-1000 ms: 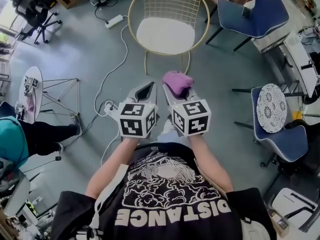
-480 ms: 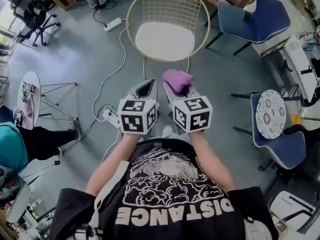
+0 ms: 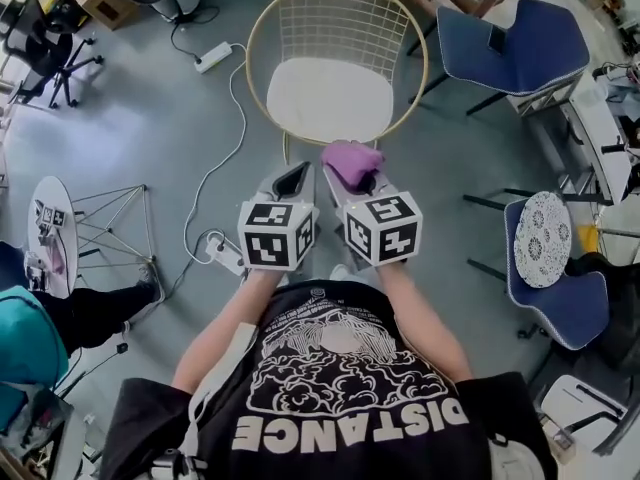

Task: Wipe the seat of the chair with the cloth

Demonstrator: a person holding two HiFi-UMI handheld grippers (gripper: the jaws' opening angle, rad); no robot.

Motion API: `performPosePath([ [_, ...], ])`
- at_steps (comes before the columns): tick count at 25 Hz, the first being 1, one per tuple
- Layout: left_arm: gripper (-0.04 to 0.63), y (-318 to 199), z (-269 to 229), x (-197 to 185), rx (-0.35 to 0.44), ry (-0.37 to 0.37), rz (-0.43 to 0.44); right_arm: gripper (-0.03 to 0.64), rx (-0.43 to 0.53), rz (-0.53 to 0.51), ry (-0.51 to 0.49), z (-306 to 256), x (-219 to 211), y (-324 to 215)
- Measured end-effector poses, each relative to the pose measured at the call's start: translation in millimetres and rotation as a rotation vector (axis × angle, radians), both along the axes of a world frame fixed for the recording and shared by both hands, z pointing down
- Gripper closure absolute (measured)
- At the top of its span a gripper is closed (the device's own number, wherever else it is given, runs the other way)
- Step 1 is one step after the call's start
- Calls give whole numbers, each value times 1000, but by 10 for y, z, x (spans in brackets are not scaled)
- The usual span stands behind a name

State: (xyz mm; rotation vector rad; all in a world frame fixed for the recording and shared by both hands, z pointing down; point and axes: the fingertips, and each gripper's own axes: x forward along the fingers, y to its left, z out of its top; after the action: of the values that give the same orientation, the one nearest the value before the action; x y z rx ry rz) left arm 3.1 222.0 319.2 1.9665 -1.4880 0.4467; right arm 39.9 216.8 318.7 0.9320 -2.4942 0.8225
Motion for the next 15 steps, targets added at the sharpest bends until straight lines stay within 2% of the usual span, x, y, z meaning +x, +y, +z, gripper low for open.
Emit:
performPosePath([
  [7,598,-671,260,-491,-52,31,18,555,-81,3,27,309,-512,-656],
  [15,598,-1433,645,-1150,-107,58,20,555,-172,-49,70,736,-1278,-1376],
])
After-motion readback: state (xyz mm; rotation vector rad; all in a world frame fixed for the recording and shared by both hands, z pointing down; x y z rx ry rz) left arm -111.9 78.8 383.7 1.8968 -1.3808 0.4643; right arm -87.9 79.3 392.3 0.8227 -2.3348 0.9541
